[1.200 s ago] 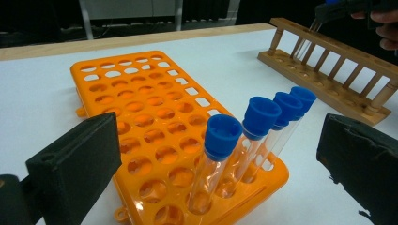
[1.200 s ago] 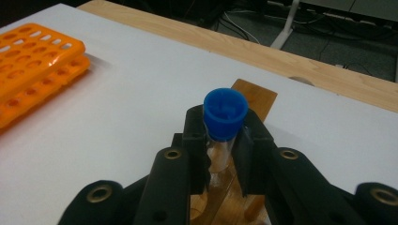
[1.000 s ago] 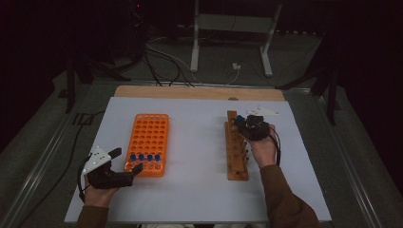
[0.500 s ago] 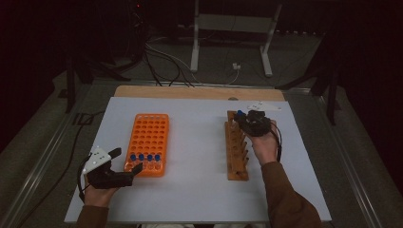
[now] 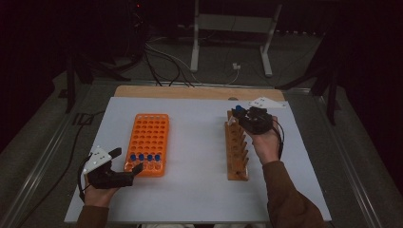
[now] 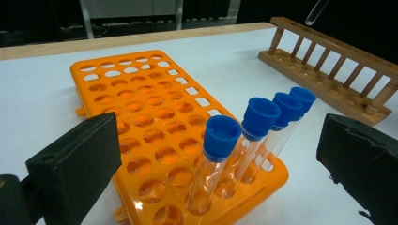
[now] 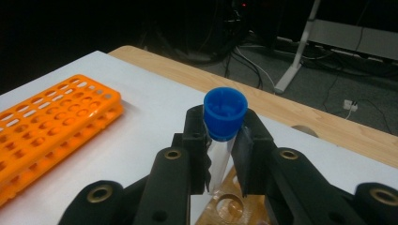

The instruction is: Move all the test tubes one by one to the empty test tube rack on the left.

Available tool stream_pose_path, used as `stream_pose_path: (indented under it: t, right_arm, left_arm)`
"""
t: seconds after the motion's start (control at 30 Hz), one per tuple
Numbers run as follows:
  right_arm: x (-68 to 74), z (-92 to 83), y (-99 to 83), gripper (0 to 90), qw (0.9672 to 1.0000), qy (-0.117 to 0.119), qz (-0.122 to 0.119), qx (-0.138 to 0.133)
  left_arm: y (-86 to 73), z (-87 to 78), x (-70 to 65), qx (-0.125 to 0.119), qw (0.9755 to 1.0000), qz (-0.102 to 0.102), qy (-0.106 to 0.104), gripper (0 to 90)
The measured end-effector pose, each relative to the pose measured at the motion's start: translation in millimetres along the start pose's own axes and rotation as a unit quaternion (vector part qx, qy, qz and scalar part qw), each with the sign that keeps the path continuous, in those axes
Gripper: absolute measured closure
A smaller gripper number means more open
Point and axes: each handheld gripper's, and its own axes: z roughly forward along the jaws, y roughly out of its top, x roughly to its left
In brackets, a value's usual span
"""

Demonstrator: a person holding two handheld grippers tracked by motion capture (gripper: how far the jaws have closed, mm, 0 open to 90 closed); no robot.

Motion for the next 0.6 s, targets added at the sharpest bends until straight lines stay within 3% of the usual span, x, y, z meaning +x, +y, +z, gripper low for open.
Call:
stream_pose_path:
  t: [0.6]
  right_arm:
    - [24.2, 10.4, 0.3, 77.1, 0.9993, 0.036, -0.012, 0.006]
  left_arm:
    - [1.9, -2.2, 0.0, -0.005, 1.0000, 0.002, 0.002, 0.8]
